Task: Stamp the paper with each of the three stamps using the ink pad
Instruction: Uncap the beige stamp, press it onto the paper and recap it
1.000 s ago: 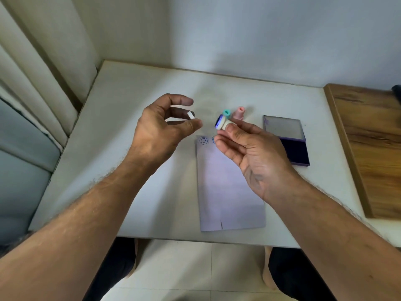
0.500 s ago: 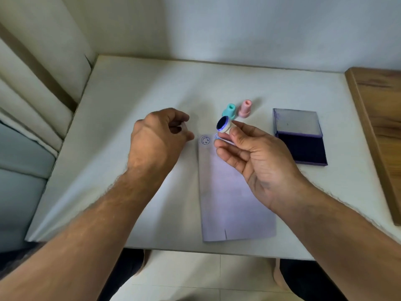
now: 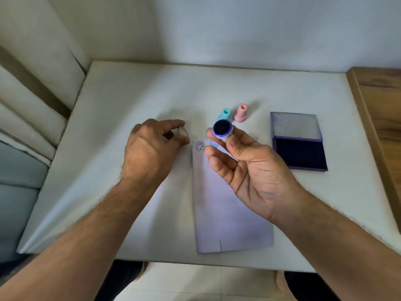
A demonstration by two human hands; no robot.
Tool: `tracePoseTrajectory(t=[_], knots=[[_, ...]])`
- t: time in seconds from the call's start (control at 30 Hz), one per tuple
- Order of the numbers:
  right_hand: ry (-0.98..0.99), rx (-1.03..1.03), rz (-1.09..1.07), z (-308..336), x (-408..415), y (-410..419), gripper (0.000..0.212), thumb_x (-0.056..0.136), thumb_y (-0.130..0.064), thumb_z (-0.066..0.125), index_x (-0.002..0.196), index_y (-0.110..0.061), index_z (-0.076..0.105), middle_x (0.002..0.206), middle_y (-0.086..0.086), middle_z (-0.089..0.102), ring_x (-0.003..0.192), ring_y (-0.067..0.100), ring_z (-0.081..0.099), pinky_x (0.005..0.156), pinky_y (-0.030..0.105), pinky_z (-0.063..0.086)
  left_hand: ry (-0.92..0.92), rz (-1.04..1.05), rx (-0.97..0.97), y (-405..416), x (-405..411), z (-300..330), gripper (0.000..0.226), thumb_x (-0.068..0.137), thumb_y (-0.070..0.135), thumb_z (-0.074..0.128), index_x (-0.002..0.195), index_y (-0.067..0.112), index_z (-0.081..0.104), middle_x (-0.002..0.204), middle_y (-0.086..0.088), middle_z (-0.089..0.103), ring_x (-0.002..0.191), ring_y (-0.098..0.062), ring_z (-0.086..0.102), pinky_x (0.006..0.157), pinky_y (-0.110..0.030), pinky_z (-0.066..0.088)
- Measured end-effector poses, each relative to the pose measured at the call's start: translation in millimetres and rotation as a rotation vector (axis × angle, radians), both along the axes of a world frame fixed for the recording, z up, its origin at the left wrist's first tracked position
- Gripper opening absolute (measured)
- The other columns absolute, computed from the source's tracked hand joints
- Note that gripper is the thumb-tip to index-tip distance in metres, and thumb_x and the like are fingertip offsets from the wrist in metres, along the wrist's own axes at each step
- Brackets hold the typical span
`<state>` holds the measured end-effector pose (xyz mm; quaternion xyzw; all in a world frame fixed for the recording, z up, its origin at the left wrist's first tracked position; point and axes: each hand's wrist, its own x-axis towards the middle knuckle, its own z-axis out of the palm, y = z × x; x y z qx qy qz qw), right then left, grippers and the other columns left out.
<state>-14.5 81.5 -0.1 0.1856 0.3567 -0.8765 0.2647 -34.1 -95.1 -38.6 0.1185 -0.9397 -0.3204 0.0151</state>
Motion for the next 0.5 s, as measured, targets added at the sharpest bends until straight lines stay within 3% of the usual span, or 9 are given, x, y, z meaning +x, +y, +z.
tracePoseTrajectory(t=[0.17,0.3,0.5], knots=[[0.001,-0.006,0.003,1.6,-0.8,-1.1,0.026,0.088,-0.005,0.052,0.112,-0.004,0.063,0.089,0.007,0.075,0.070,0.020,0.073,0.061,0.026,0.060,-0.020,-0.046,-0.110,-3.6,2.7,-6.5,0.032,0.087,0.058,0.057,0.117,0.048,0.064,0.105,0.004,0.059,0.111,-0.022,0.045,0.094,-0.035,0.043],[-0.009,-0.014,0.007,1.0,0.6,-2.8,0.027,0.095,-0.003,0.048,0.118,-0.002,0.061,0.089,0.007,0.075,0.069,0.020,0.073,0.060,0.025,0.059,-0.015,-0.066,-0.136,-4.3,3.7,-6.7,0.038,0.088,0.056,0.057,0.123,0.043,0.062,0.110,0.001,0.058,0.112,-0.022,0.044,0.091,-0.027,0.037],[-0.004,-0.055,0.028,1.4,3.4,-5.3,0.037,0.082,-0.005,0.053,0.118,-0.003,0.060,0.086,0.006,0.076,0.066,0.018,0.073,0.056,0.024,0.058,-0.025,-0.102,-0.121,-5.2,3.3,-4.5,0.045,0.087,0.048,0.063,0.130,0.036,0.058,0.112,0.002,0.060,0.114,-0.022,0.044,0.083,-0.024,0.035]])
